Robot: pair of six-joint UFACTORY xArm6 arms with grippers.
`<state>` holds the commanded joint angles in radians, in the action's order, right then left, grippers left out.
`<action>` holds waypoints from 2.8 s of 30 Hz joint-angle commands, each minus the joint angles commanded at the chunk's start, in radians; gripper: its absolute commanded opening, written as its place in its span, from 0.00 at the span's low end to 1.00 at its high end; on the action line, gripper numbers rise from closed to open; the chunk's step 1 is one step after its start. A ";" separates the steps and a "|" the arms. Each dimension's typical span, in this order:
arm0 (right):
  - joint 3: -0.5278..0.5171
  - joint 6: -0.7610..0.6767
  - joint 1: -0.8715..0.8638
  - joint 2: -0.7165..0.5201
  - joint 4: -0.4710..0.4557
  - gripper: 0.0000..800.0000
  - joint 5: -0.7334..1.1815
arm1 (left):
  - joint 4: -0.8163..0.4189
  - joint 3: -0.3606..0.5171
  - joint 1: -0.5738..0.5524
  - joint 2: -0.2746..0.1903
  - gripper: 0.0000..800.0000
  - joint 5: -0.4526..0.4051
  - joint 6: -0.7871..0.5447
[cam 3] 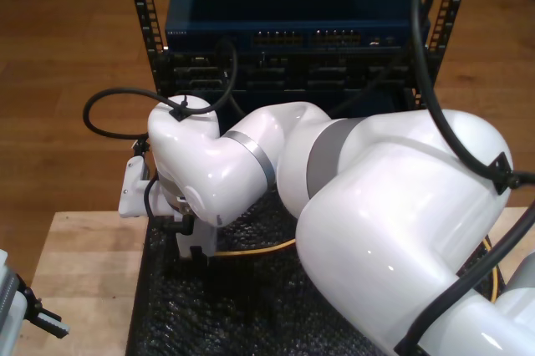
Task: Grab the cable and plug it in
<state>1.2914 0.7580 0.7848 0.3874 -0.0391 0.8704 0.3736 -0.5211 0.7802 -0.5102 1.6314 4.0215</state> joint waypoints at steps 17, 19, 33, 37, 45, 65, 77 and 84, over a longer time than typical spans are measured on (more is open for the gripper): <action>0.015 0.084 -0.028 -0.041 -0.035 0.01 0.012 | 0.000 -0.008 -0.002 0.002 1.00 0.025 0.000; 0.012 0.118 -0.046 -0.051 -0.034 0.01 0.018 | 0.008 -0.008 -0.003 0.002 1.00 0.026 0.000; -0.018 0.328 -0.176 -0.195 0.140 0.01 0.153 | 0.077 -0.106 -0.066 0.003 1.00 0.044 0.012; -0.066 0.377 -0.218 -0.259 0.186 0.01 0.166 | 0.163 -0.133 -0.109 0.006 1.00 0.055 0.064; -0.203 0.396 -0.290 -0.439 0.189 0.01 0.195 | 0.239 -0.144 -0.279 0.006 1.00 0.044 0.198; -0.348 0.597 -0.546 -0.784 0.463 0.01 0.443 | 0.586 -0.264 -0.525 0.163 1.00 -0.011 0.308; -0.348 0.597 -0.603 -0.795 0.537 0.01 0.482 | 0.635 -0.269 -0.784 0.166 1.00 -0.198 0.391; -0.347 0.597 -0.601 -0.795 0.577 0.01 0.482 | 0.660 -0.269 -0.918 0.170 1.00 -0.272 0.397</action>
<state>0.9446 1.3548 0.1834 -0.4074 0.5378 1.3522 1.0334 -0.7896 -0.1373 -0.3399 1.3598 4.4189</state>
